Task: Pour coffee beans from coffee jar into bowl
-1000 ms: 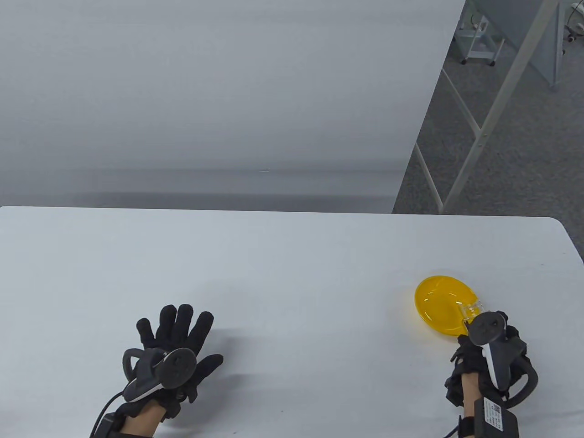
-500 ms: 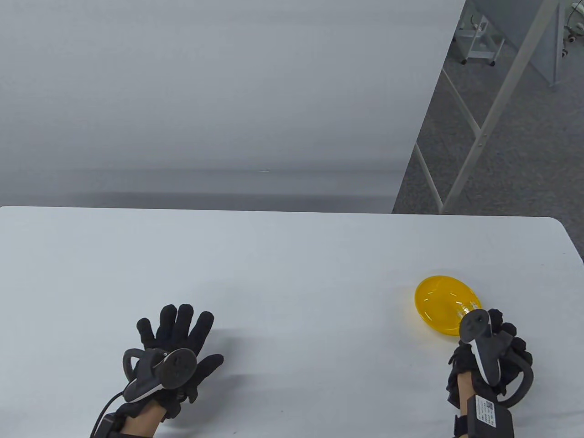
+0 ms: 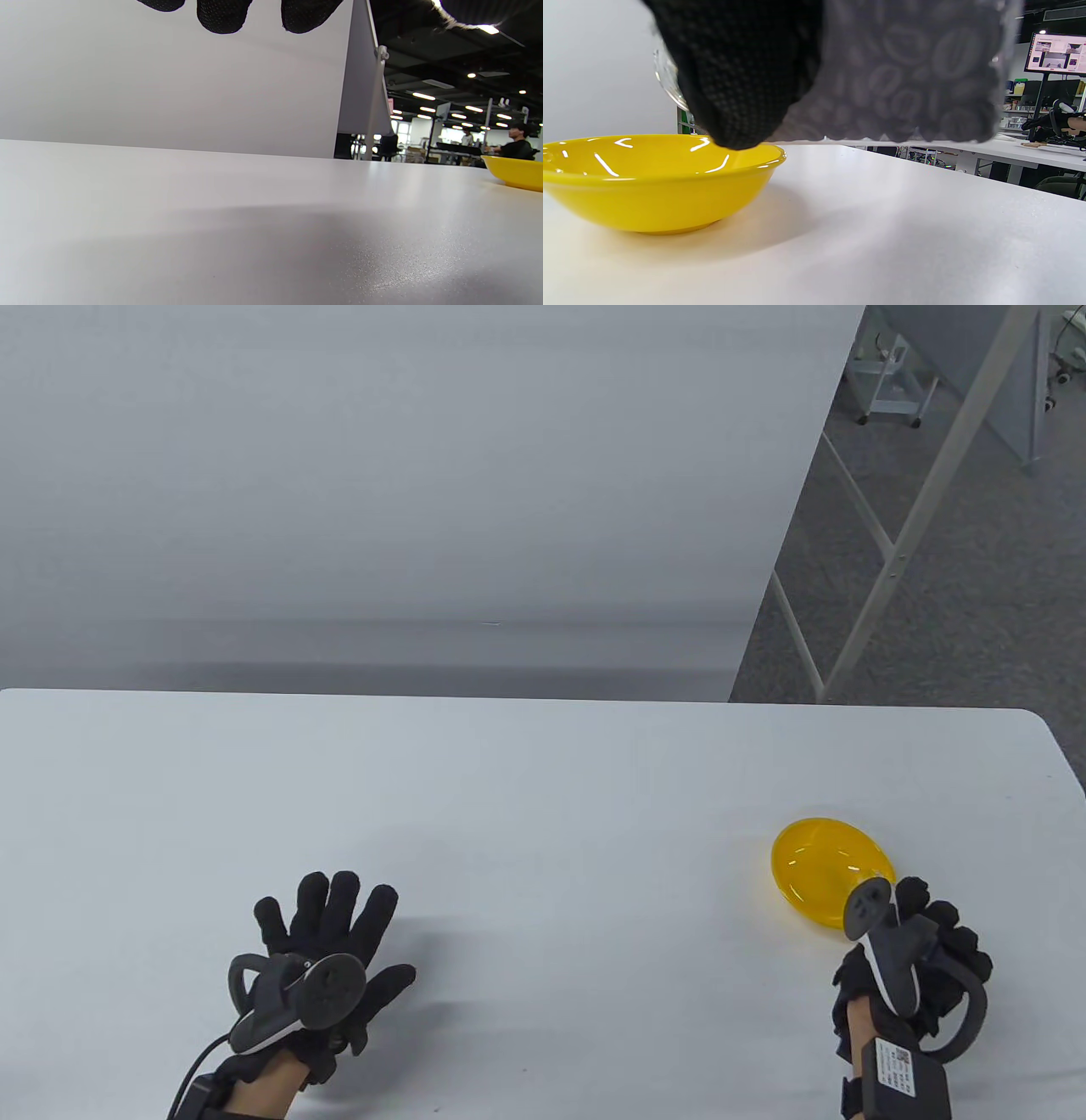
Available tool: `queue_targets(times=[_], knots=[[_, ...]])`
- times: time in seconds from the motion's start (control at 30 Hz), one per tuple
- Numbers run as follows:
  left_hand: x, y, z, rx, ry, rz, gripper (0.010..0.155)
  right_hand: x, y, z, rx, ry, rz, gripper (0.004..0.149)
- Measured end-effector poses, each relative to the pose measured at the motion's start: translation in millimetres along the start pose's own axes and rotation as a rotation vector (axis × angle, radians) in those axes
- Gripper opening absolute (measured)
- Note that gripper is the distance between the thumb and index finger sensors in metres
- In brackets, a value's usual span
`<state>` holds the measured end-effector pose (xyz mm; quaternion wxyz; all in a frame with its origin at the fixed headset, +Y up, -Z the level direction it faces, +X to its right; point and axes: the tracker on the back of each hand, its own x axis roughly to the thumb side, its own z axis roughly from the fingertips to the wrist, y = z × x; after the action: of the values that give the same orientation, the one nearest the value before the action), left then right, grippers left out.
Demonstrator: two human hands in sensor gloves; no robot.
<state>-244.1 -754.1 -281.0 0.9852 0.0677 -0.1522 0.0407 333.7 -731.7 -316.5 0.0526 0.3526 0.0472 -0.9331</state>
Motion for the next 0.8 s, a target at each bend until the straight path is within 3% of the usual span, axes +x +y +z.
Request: queue_targets(times=[0.33,0.8], knots=[[0.0,-0.1,0.3,0.001,0.000,0.000,0.091,4.7,0.1,1.3,-0.020,-0.014,0.064,0.090],[0.2,-0.1,0.6,0.001,-0.001,-0.002,0.092,2.5,-0.4,1.4,-0.015,0.004,0.014,0.090]])
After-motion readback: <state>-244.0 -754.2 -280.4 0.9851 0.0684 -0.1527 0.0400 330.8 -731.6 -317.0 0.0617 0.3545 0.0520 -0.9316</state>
